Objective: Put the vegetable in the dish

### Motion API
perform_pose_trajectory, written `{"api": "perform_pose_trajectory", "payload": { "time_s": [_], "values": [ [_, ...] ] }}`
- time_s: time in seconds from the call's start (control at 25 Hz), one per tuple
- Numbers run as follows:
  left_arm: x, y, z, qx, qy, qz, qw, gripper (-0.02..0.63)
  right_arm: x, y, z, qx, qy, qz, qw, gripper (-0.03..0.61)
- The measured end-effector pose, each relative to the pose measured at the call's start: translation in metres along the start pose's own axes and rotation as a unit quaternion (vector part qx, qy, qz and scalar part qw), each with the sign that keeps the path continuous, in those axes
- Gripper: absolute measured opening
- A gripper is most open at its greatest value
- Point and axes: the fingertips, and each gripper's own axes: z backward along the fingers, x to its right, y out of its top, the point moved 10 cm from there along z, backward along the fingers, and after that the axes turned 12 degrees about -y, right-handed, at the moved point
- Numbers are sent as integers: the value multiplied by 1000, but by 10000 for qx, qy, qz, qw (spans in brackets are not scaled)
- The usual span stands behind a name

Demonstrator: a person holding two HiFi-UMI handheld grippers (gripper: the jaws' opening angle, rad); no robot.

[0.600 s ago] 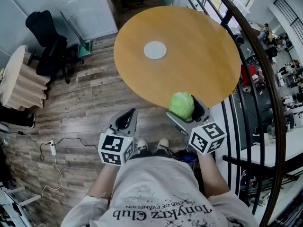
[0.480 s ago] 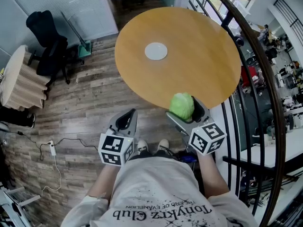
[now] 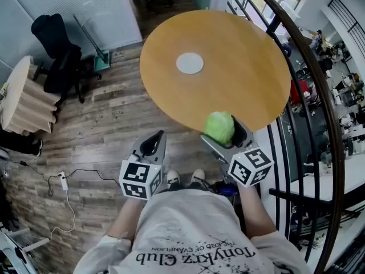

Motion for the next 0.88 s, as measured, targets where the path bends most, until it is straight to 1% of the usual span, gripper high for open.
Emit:
{"api": "perform_pose_trajectory", "payload": {
  "time_s": [0.16, 0.56, 0.76, 0.88],
  "values": [
    [0, 1, 0, 35, -36, 9, 10000, 23, -5, -2, 5, -53, -116, 170, 9998, 480],
    [-5, -8, 10, 31, -43, -30, 10000, 23, -9, -13, 12, -123, -263, 154, 9995, 480],
    [-8, -17, 24, 92, -78, -1, 9999, 23, -18, -15, 17, -133, -382, 206, 9990, 480],
    [-17, -21, 33, 112, -95, -11, 9999, 23, -26, -16, 13, -129, -461, 183, 9987, 480]
  ]
}}
